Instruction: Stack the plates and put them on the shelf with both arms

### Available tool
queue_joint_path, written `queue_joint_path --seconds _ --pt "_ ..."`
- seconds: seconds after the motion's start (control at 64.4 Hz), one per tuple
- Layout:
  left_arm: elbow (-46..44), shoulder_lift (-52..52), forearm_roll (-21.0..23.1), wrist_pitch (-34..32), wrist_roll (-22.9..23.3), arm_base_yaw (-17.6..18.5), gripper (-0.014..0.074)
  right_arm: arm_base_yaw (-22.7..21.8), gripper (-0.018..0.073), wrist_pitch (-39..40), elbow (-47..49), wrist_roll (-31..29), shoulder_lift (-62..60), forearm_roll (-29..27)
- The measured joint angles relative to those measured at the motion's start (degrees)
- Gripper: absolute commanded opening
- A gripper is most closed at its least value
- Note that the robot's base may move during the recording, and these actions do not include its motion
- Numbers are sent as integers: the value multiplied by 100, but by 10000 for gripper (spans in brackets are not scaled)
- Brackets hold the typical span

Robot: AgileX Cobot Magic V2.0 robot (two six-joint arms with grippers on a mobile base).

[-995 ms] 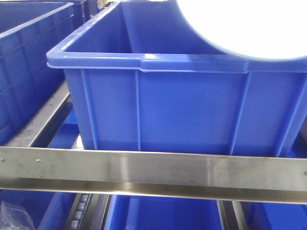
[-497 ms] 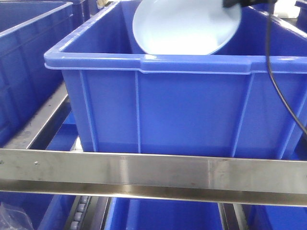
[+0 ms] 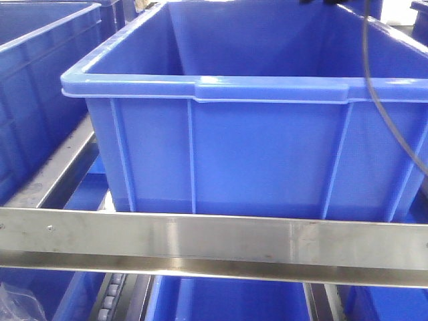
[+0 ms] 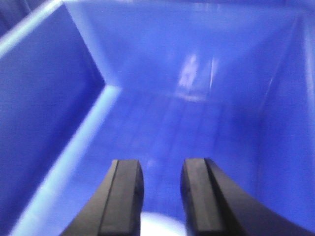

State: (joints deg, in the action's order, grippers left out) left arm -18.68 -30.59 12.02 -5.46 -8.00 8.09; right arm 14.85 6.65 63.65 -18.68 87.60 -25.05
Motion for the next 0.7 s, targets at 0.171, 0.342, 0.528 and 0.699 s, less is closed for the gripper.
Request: queue_joint_path --seconds 0.171,0.342,0.528,0.699 --pt "0 0 0 0 0 0 83 0 50 109 -255 0 -519 0" --pt "0 0 0 0 0 0 83 0 50 164 -1096 0 -1210 27" --pt "0 0 0 0 0 0 83 0 50 164 -2133 0 -2286 77" --pt "0 0 0 0 0 0 83 0 50 152 -2948 0 -3511 91"
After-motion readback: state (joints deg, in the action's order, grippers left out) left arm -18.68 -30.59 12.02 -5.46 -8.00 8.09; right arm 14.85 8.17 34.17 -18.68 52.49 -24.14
